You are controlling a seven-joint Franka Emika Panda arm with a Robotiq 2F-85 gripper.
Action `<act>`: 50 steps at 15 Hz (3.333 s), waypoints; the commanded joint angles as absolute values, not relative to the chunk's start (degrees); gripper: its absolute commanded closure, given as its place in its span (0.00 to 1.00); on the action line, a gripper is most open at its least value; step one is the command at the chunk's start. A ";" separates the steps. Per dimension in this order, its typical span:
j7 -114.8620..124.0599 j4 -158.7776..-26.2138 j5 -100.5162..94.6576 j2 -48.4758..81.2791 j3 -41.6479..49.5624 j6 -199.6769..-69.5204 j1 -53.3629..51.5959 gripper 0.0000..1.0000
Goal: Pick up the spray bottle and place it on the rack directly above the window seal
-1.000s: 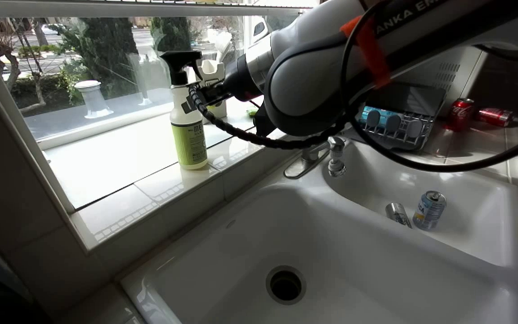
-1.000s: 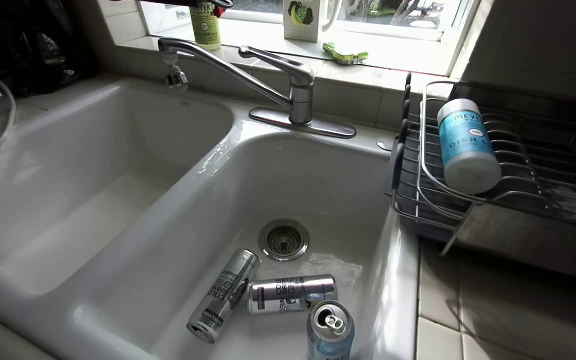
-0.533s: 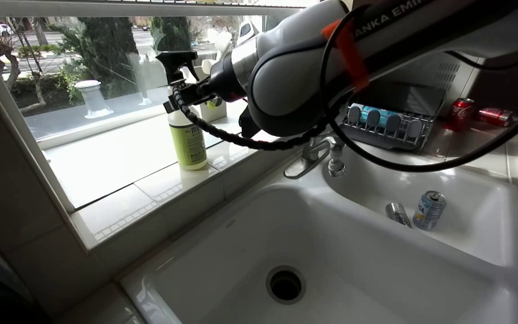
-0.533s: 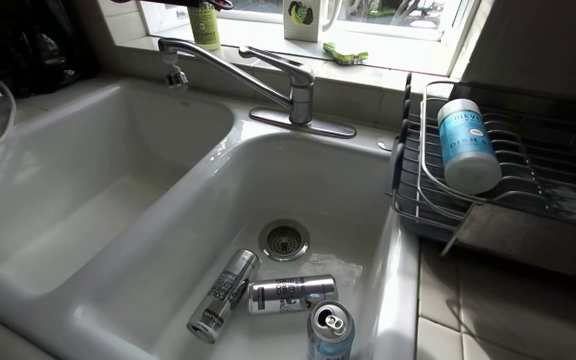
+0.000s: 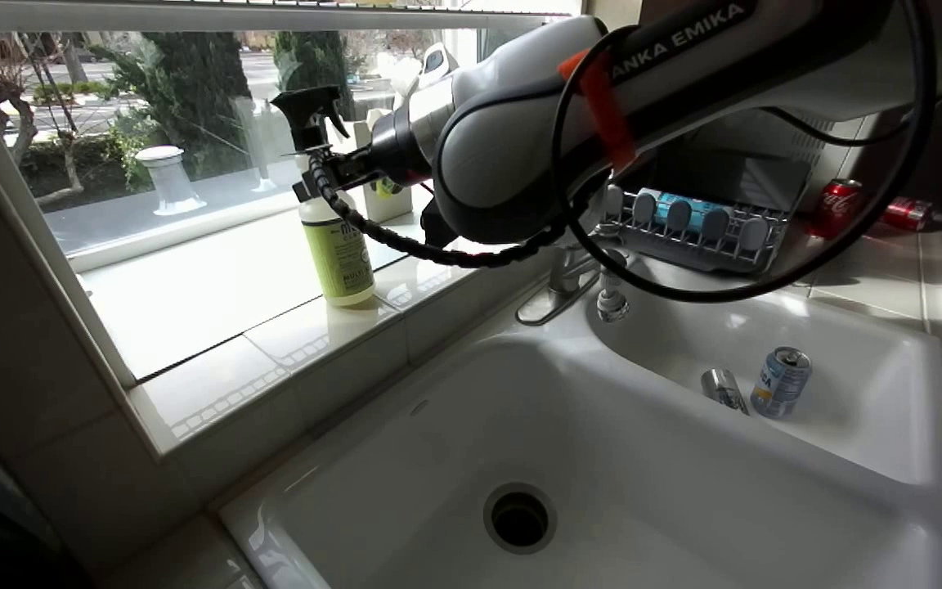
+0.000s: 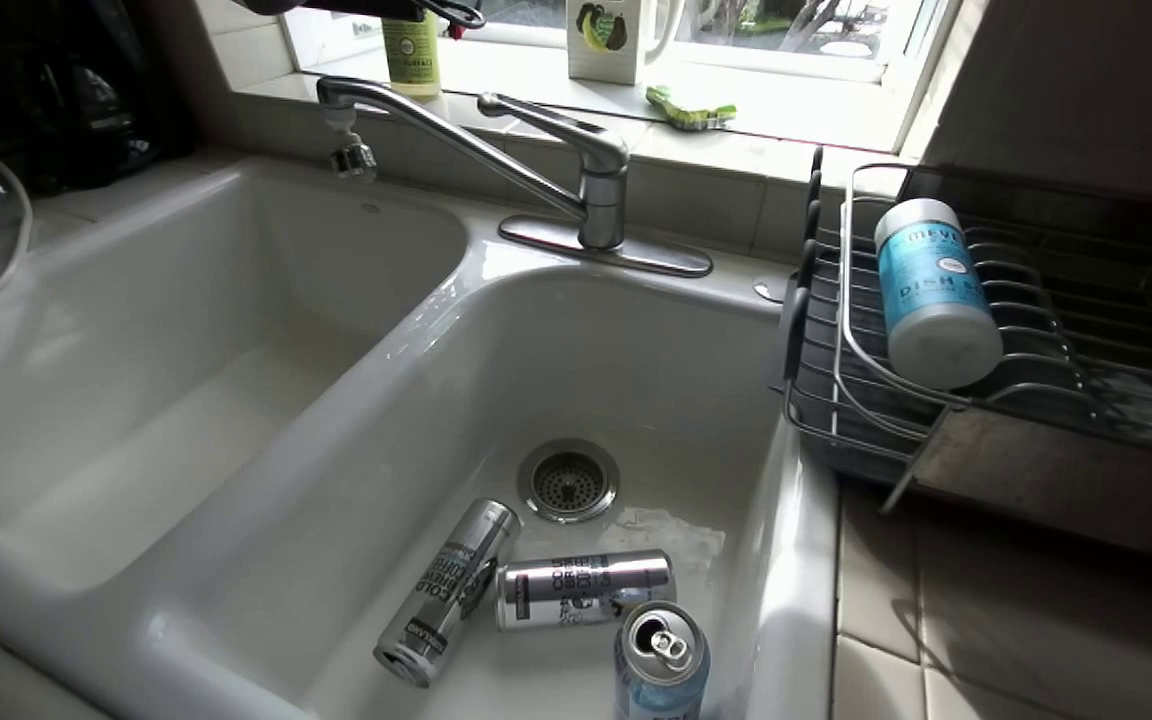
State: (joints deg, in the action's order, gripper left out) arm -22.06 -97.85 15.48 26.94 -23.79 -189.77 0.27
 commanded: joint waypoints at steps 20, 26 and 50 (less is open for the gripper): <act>-18.23 -121.76 8.51 10.38 -19.30 -208.54 -2.85 0.81; -25.77 -126.97 19.72 -0.23 -25.12 -205.99 0.48 0.81; -15.23 -79.28 -1.80 13.75 -20.79 -171.14 -3.72 0.81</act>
